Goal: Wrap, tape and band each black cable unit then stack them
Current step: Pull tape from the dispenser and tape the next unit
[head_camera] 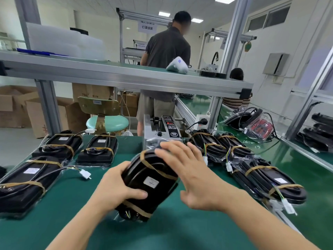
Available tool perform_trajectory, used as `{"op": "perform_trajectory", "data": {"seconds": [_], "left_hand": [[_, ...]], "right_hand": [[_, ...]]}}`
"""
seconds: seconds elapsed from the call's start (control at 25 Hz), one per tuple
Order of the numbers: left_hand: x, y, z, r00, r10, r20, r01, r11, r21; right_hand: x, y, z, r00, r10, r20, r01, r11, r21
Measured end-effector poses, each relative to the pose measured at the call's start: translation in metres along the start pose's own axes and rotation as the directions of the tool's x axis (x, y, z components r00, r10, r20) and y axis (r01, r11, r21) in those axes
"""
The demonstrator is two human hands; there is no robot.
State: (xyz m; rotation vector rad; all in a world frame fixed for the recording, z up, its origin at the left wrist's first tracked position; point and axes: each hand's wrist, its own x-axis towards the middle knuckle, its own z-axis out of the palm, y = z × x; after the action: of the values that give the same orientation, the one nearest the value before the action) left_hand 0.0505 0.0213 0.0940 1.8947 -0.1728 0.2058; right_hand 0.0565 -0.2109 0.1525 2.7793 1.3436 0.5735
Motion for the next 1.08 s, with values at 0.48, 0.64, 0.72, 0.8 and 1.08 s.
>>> {"op": "perform_trajectory", "data": {"seconds": [0.48,0.64,0.72,0.8,1.08], "left_hand": [[-0.033,-0.041,0.028,0.951,-0.115,-0.285,-0.035,0.881,-0.472],[-0.036,-0.017,0.011,0.921,0.166,-0.353,-0.199,0.978,-0.061],[-0.028,-0.007,-0.003,0.859,0.447,-0.248,-0.383,0.884,0.268],[-0.024,0.003,-0.011,0.906,0.412,-0.098,-0.395,0.905,0.157],[-0.03,-0.008,-0.009,0.946,0.317,-0.064,-0.321,0.945,-0.058]], "right_hand": [[0.069,-0.009,0.035,0.868,0.449,0.211,-0.307,0.152,0.94],[0.091,-0.012,0.038,0.801,0.382,0.461,-0.478,-0.055,0.877],[0.098,-0.011,0.038,0.768,0.331,0.549,-0.548,-0.106,0.83],[0.097,-0.009,0.042,0.756,0.303,0.58,-0.565,-0.144,0.812],[0.072,0.013,0.082,0.467,0.581,0.667,-0.369,-0.557,0.744]]}}
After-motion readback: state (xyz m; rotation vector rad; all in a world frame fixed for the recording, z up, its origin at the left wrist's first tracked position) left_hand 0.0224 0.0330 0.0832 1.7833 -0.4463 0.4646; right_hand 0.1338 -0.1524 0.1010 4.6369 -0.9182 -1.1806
